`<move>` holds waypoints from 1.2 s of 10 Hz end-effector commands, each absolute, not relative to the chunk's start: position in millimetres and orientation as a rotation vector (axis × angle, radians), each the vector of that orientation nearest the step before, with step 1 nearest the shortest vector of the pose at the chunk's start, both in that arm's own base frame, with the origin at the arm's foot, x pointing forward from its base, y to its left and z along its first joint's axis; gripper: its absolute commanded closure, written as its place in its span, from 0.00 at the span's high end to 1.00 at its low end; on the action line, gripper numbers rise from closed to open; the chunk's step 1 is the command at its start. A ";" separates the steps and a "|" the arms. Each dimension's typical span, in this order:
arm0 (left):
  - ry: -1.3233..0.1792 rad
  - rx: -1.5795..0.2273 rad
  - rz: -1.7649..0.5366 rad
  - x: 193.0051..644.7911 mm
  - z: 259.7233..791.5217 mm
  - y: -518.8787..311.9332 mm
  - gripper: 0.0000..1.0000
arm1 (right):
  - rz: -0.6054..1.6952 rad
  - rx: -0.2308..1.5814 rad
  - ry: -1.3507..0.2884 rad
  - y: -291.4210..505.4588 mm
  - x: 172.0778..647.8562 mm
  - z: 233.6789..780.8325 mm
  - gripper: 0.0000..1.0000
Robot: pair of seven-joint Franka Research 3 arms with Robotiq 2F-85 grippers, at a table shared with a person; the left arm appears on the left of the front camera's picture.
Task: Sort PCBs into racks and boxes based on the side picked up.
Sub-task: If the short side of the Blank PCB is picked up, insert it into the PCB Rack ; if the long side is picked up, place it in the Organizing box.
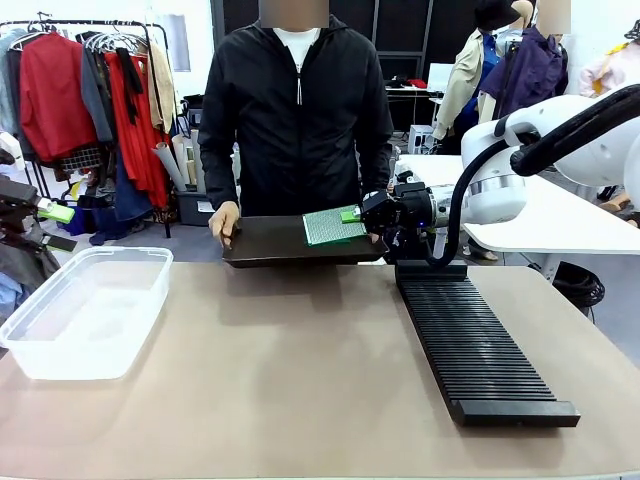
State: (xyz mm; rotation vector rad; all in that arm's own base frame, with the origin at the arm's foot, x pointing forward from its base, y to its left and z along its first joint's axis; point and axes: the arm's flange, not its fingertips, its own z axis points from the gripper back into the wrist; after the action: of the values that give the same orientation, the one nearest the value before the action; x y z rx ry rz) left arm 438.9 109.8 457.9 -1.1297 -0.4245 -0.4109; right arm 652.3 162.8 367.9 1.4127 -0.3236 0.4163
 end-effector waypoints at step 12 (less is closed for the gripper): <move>-0.421 -1.137 -0.403 437.9 460.1 109.9 1.00 | 0.420 1.413 -0.325 164.4 652.1 369.1 0.00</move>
State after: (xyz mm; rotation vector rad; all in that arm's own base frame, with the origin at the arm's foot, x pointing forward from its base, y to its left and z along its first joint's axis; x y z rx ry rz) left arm 438.9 109.8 457.9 -1.1297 -0.4245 -0.4109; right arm 652.3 162.8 367.9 1.4127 -0.3236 0.4163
